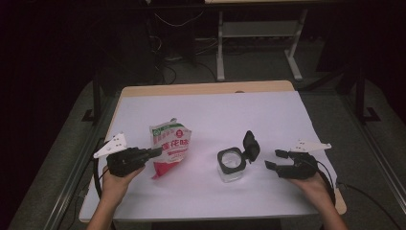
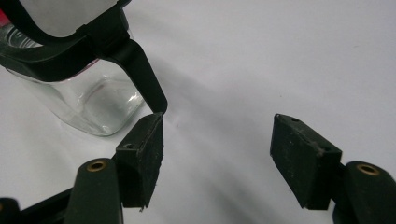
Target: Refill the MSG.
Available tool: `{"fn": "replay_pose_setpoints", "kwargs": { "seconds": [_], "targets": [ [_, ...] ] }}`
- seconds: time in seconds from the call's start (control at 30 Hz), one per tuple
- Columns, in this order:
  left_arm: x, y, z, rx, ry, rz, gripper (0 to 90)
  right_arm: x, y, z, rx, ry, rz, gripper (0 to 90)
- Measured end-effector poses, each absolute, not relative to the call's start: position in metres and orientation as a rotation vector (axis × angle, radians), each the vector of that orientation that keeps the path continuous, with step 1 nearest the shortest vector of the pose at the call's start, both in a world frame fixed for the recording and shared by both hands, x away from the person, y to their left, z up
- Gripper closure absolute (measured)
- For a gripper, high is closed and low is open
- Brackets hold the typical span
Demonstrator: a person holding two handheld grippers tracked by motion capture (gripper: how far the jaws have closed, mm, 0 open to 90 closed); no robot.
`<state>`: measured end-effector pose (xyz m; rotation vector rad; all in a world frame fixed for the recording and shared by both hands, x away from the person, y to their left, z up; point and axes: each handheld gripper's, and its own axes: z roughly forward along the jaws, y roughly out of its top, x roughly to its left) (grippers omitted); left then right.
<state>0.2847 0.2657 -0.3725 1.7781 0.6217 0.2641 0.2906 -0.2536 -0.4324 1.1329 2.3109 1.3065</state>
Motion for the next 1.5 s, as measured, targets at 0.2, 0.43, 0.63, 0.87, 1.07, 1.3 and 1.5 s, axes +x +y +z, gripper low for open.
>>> {"fn": "replay_pose_setpoints", "kwargs": {
  "seconds": [0.2, 0.43, 0.63, 0.87, 1.07, 1.3, 1.5],
  "targets": [
    [0.284, 0.269, -0.358, 1.752, 0.609, 0.275, 90.0, 0.287, -0.257, -0.428, 1.143, 2.295, 1.297, 36.2],
    [0.287, 0.267, -0.339, 1.719, 0.587, 0.266, 90.0, 0.261, -0.261, -0.418, 1.135, 2.277, 1.291, 51.8],
    [0.287, 0.267, -0.319, 1.703, 0.562, 0.282, 90.0, 0.233, -0.247, -0.406, 1.013, 2.331, 1.302, 49.6],
    [0.289, 0.263, -0.303, 1.689, 0.539, 0.264, 90.0, 0.217, -0.225, -0.393, 0.896, 2.399, 1.351, 49.1],
    [0.291, 0.259, -0.298, 1.688, 0.527, 0.249, 90.0, 0.208, -0.201, -0.382, 0.787, 2.436, 1.399, 47.3],
    [0.29, 0.257, -0.293, 1.689, 0.522, 0.243, 90.0, 0.21, -0.16, -0.373, 0.677, 2.474, 1.432, 45.6],
    [0.288, 0.256, -0.284, 1.687, 0.521, 0.245, 90.0, 0.219, -0.127, -0.366, 0.645, 2.466, 1.438, 40.4]
  ]
}}
